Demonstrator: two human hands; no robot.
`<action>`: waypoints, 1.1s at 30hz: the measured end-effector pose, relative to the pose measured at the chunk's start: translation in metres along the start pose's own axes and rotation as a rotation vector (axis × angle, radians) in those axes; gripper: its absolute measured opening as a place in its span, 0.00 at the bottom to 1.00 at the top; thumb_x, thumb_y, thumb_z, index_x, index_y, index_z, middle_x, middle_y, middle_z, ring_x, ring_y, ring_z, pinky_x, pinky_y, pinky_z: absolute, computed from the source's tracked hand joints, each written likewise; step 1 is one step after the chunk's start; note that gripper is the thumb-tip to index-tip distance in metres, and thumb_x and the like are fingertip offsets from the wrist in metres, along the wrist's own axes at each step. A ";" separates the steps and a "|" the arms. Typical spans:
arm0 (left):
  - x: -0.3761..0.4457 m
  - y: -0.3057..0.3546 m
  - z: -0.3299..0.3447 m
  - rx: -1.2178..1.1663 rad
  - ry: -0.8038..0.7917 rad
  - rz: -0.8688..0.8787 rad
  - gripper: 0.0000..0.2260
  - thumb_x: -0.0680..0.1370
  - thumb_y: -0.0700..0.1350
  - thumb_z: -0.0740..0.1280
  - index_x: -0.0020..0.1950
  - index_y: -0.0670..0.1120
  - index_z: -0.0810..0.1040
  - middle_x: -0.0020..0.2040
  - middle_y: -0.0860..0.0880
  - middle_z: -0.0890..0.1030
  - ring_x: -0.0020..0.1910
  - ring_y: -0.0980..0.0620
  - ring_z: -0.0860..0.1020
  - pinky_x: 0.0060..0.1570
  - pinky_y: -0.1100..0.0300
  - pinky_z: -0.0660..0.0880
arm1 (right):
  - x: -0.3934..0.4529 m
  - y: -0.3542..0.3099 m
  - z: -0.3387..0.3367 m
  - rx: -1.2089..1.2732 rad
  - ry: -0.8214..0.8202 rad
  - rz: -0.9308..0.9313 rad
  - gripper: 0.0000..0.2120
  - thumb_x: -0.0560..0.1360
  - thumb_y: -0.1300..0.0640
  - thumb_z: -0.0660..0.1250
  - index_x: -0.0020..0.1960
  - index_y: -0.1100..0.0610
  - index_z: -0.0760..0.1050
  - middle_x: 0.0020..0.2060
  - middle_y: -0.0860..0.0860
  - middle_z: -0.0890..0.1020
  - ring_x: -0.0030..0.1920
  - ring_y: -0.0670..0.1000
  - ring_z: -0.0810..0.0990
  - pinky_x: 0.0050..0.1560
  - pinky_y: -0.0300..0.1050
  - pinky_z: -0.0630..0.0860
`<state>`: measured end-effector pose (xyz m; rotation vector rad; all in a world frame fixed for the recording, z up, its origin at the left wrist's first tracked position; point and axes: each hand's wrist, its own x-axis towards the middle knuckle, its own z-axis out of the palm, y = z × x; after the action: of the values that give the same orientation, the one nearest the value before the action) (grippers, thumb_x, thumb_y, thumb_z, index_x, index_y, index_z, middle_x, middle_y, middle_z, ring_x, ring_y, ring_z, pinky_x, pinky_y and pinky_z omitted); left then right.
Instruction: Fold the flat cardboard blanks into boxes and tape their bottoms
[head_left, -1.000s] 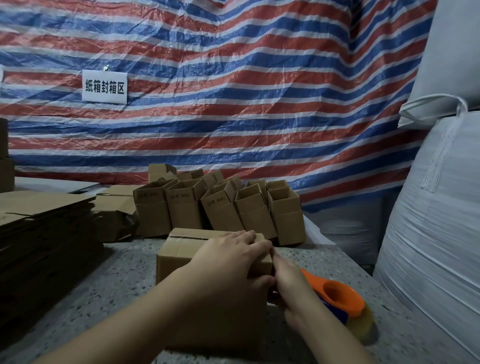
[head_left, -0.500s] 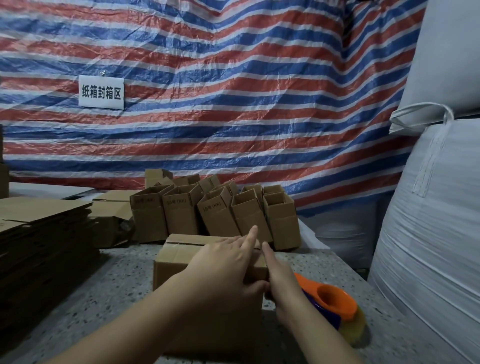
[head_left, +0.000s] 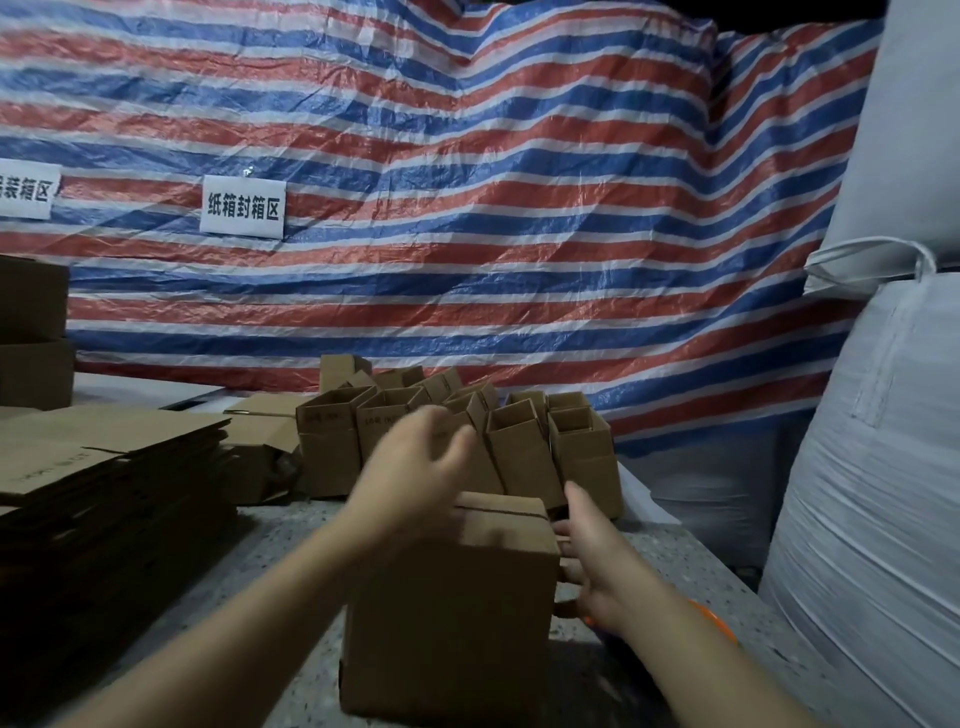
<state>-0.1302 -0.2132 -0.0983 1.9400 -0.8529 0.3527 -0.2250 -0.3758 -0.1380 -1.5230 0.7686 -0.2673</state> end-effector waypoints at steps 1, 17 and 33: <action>0.006 -0.004 -0.010 0.044 0.007 -0.109 0.25 0.81 0.58 0.60 0.74 0.47 0.67 0.67 0.48 0.76 0.60 0.53 0.75 0.59 0.54 0.75 | -0.001 -0.006 0.000 -0.053 -0.009 0.020 0.39 0.79 0.29 0.47 0.79 0.55 0.62 0.73 0.59 0.70 0.72 0.62 0.70 0.72 0.68 0.65; 0.004 -0.063 -0.029 -0.206 -0.538 -0.833 0.28 0.79 0.69 0.52 0.68 0.49 0.68 0.57 0.40 0.80 0.56 0.39 0.79 0.51 0.40 0.77 | 0.005 -0.006 0.009 0.097 -0.111 0.128 0.33 0.83 0.36 0.47 0.68 0.59 0.76 0.62 0.62 0.80 0.68 0.63 0.75 0.76 0.63 0.60; 0.001 -0.067 -0.031 -0.278 -0.517 -0.819 0.29 0.78 0.71 0.52 0.67 0.50 0.70 0.58 0.40 0.80 0.58 0.39 0.79 0.63 0.37 0.72 | -0.002 0.013 0.001 0.068 0.062 -0.006 0.36 0.82 0.33 0.46 0.80 0.55 0.59 0.78 0.59 0.63 0.78 0.61 0.60 0.78 0.62 0.55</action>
<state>-0.0797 -0.1672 -0.1260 1.9513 -0.3180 -0.7365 -0.2298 -0.3733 -0.1497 -1.4586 0.7957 -0.3432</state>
